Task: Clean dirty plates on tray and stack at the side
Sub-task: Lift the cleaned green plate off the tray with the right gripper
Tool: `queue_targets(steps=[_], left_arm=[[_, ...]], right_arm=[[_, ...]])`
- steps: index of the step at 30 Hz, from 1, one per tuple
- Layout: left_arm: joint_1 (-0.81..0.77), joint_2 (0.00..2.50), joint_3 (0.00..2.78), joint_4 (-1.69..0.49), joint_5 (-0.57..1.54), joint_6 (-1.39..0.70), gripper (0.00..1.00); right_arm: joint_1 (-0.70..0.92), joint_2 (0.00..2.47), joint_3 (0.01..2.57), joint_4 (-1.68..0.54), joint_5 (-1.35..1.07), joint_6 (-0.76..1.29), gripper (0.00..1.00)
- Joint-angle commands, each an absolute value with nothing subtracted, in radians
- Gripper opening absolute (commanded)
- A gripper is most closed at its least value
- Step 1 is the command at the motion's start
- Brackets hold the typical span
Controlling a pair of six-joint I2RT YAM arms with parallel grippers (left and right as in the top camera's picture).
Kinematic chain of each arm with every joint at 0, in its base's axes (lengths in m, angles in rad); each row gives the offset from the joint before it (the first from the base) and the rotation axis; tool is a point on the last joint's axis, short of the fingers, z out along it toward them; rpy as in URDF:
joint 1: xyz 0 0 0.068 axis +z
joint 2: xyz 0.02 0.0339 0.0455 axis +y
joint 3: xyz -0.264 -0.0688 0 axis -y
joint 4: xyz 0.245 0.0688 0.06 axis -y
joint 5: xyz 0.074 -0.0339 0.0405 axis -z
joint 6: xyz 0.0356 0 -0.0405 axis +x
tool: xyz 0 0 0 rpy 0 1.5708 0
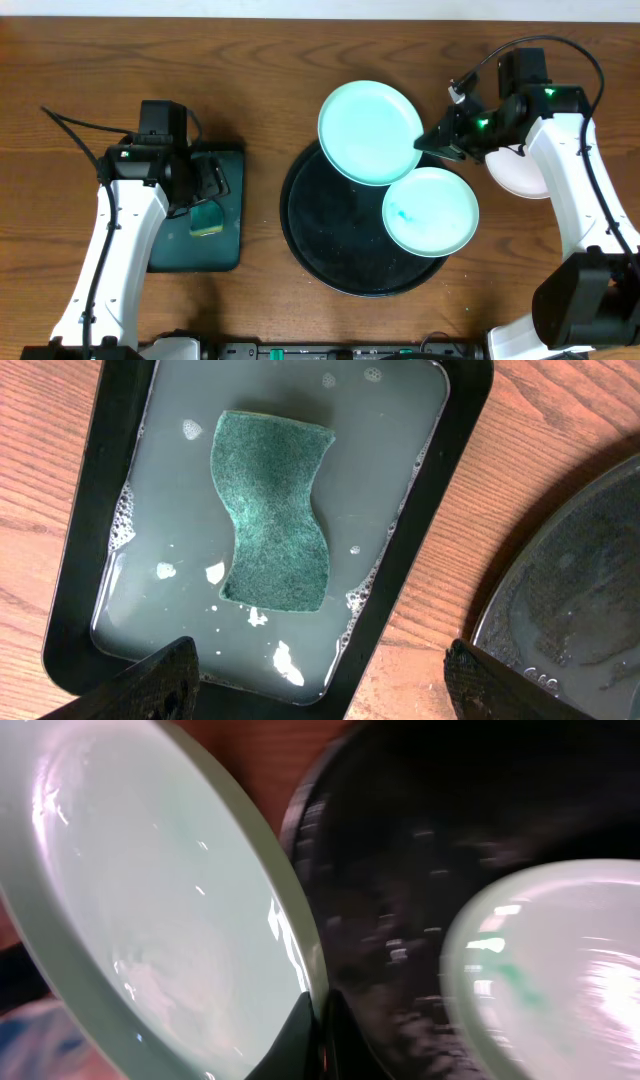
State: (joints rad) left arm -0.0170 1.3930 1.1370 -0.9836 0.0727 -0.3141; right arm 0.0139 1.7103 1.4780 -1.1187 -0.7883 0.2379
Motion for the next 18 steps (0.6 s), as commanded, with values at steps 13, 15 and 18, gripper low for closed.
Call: queue_targets(steps=[13, 15, 18], left_arm=[[-0.019, 1.386, 1.134, -0.987, 0.072, -0.32, 0.79], [-0.019, 1.386, 1.134, -0.987, 0.072, -0.32, 0.79], [-0.019, 1.386, 1.134, -0.987, 0.072, -0.32, 0.79]], right_arm=[[0.044, 1.695, 1.492, -0.854, -0.679, 0.096, 0.02], [0.061, 1.694, 1.492, -0.849, -0.616, 0.091, 0.02], [0.11, 1.694, 1.492, -0.876, -0.471, 0.064, 0.02]])
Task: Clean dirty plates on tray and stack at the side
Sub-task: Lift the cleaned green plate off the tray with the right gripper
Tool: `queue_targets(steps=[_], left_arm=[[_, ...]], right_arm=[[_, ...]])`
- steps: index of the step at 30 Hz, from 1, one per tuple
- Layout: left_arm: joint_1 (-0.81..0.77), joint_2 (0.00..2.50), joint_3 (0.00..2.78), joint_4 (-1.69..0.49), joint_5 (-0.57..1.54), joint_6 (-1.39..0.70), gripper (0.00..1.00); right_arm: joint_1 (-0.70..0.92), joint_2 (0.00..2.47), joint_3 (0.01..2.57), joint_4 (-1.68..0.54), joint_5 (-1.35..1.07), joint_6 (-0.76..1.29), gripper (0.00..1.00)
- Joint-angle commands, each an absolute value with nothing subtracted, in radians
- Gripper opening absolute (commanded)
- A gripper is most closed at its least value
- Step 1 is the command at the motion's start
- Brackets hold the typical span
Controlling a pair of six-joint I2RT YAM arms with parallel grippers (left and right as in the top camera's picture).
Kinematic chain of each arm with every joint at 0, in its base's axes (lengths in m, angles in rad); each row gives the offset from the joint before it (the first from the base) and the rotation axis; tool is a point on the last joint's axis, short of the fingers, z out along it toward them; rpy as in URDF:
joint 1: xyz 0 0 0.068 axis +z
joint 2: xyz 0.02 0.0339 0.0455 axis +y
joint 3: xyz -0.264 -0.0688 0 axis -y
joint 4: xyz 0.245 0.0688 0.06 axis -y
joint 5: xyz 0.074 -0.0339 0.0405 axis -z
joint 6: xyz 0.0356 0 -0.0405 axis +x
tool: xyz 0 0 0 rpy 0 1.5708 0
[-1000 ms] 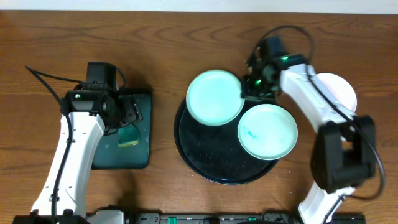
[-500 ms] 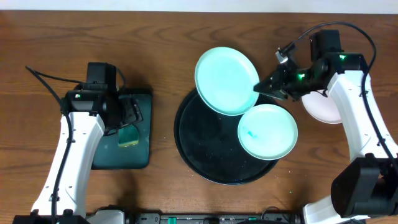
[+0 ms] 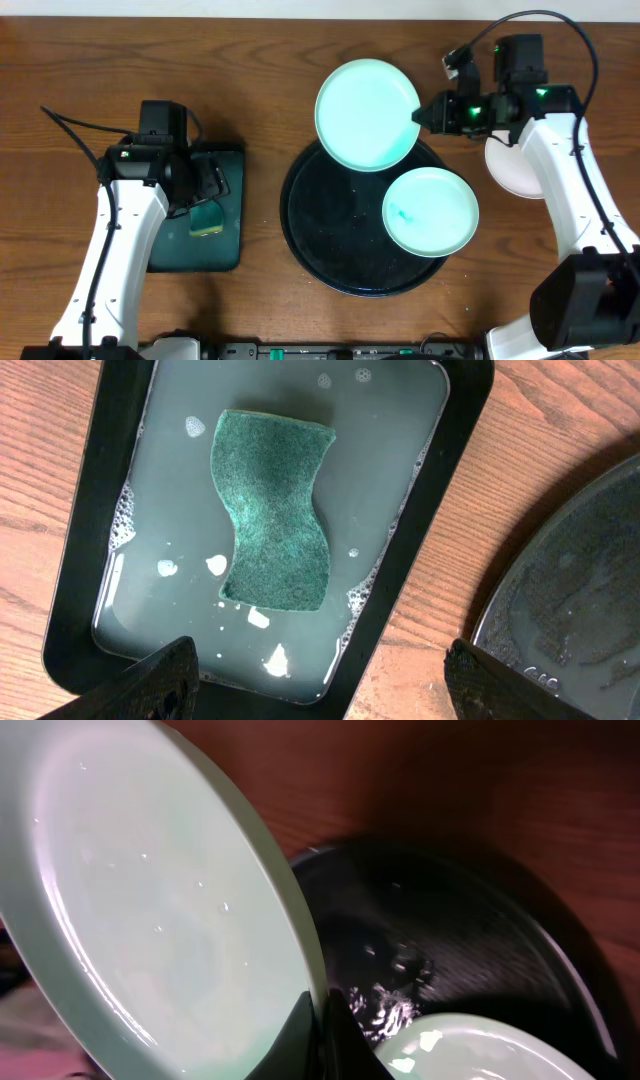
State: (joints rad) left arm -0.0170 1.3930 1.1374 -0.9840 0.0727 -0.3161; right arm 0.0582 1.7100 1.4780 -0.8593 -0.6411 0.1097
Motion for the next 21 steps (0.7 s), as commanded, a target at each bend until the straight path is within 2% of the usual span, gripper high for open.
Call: queue_targets(steps=[1, 21], left_arm=[[-0.019, 1.386, 1.134, -0.987, 0.072, -0.32, 0.79], [-0.019, 1.386, 1.134, -0.987, 0.072, -0.32, 0.79]], right_arm=[[0.129, 1.694, 1.492, -0.888, -0.424, 0.061, 0.01], [0.607, 1.694, 1.494, -0.986, 0.594, 0.094, 0.01]])
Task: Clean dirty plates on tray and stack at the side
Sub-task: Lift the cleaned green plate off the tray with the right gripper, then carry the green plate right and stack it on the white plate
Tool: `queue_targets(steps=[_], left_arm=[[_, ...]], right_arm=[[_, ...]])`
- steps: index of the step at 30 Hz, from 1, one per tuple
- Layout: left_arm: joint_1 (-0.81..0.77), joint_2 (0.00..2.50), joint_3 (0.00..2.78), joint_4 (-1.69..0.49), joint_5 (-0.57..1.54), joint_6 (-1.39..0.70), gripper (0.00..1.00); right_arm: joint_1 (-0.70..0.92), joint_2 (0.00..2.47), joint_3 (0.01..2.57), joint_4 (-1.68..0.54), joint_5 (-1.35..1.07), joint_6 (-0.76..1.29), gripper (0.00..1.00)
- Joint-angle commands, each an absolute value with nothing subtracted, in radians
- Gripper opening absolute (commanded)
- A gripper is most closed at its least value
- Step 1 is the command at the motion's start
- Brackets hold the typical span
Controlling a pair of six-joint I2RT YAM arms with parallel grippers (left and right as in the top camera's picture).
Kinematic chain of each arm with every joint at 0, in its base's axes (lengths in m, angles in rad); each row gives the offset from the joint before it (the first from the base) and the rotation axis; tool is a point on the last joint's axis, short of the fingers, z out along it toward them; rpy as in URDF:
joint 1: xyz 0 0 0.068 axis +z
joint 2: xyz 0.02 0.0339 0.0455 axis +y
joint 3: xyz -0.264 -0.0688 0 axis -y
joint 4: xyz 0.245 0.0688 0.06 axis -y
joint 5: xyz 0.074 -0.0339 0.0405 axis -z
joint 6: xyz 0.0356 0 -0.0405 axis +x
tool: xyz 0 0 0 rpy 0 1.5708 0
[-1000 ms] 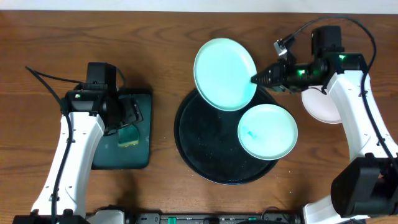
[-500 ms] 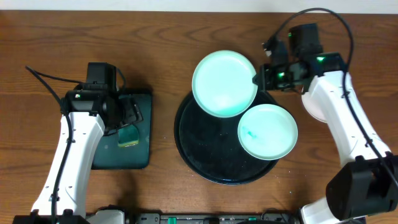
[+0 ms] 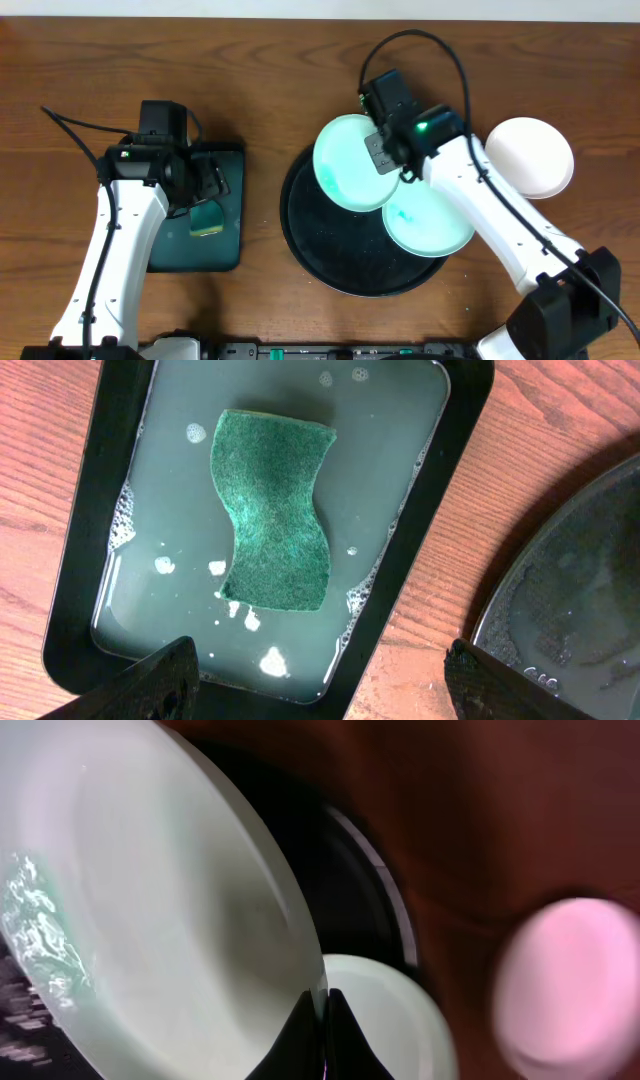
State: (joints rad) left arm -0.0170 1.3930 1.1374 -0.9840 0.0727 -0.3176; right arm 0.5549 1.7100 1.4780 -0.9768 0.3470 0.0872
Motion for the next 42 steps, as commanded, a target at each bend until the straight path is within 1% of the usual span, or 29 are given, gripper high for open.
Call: queue_targets(steps=[1, 6, 10, 15, 20, 22, 25, 34, 36, 38, 39, 42], left_arm=[[-0.019, 1.386, 1.134, -0.987, 0.072, -0.32, 0.79], [-0.019, 1.386, 1.134, -0.987, 0.072, -0.32, 0.79], [-0.019, 1.386, 1.134, -0.987, 0.072, -0.32, 0.79], [-0.019, 1.386, 1.134, -0.987, 0.072, -0.32, 0.79], [-0.019, 1.386, 1.134, -0.987, 0.072, -0.32, 0.79], [-0.019, 1.386, 1.134, -0.986, 0.072, -0.32, 0.79], [-0.019, 1.386, 1.134, -0.986, 0.072, -0.32, 0.79], [-0.019, 1.386, 1.134, -0.986, 0.072, -0.32, 0.8], [-0.019, 1.386, 1.134, -0.986, 0.071, -0.32, 0.79], [-0.019, 1.386, 1.134, -0.986, 0.072, -0.32, 0.79], [-0.019, 1.386, 1.134, -0.986, 0.072, -0.32, 0.79], [-0.019, 1.386, 1.134, -0.993, 0.072, -0.32, 0.79]], right_arm=[[0.626, 1.694, 1.495, -0.99, 0.645, 0.088, 0.01], [0.727, 1.694, 1.509, -1.008, 0.904, 0.023, 0.01], [0.825, 1.694, 1.511, -0.987, 1.146, -0.072, 0.01], [0.915, 1.694, 1.511, -0.912, 1.291, -0.205, 0.01], [0.956, 1.694, 1.511, -0.868, 1.441, -0.336, 0.01], [0.967, 1.694, 1.511, -0.858, 1.459, -0.405, 0.01], [0.973, 1.694, 1.511, -0.828, 1.459, -0.447, 0.01], [0.994, 1.694, 1.511, -0.819, 1.481, -0.467, 0.01], [1.005, 1.694, 1.511, -0.819, 1.399, -0.467, 0.01], [0.975, 1.695, 1.511, -0.813, 1.245, -0.464, 0.01], [0.954, 1.698, 1.511, -0.813, 1.238, -0.44, 0.01], [0.95, 1.698, 1.511, -0.826, 1.357, -0.42, 0.01]])
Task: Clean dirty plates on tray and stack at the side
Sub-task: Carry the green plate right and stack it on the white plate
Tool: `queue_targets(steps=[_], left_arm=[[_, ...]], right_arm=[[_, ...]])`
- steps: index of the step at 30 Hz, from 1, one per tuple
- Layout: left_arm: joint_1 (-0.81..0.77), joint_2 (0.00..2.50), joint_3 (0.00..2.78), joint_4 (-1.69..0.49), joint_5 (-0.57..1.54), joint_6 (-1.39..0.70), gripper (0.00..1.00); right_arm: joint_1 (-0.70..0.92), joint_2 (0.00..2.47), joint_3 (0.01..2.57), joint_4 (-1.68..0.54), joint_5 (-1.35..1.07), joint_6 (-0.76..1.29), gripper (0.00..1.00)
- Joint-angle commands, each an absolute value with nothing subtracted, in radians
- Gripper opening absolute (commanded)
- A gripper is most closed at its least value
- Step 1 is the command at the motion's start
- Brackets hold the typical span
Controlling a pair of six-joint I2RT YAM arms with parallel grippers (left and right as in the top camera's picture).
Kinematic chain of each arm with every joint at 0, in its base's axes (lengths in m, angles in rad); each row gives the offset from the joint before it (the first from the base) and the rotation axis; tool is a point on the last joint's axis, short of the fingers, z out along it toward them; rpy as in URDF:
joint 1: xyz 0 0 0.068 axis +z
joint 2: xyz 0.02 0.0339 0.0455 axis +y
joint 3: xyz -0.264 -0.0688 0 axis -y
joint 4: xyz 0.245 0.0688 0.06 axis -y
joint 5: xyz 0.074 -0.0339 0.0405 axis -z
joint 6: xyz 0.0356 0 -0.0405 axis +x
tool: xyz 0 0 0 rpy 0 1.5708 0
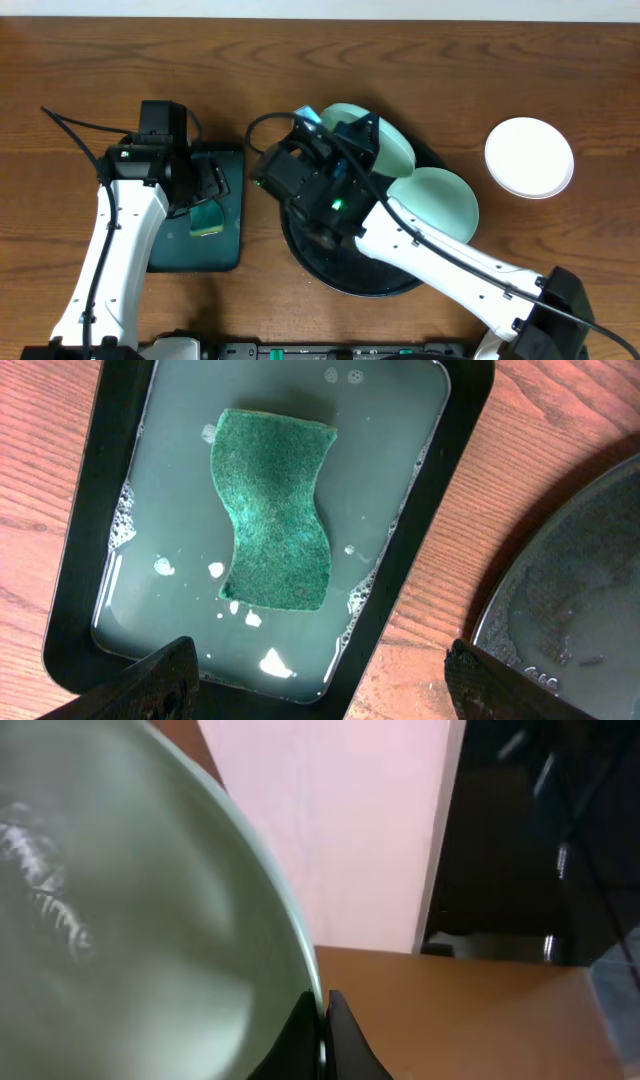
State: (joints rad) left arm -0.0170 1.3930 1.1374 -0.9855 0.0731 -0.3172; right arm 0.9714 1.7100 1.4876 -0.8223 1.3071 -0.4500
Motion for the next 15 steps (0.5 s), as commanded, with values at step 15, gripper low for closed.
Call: queue_targets(steps=[15], left_arm=[[-0.019, 1.386, 1.134, -0.99, 0.072, -0.32, 0.79]], right_arm=[[0.636, 1.679, 1.504, -0.895, 0.309, 0.167, 0.01]])
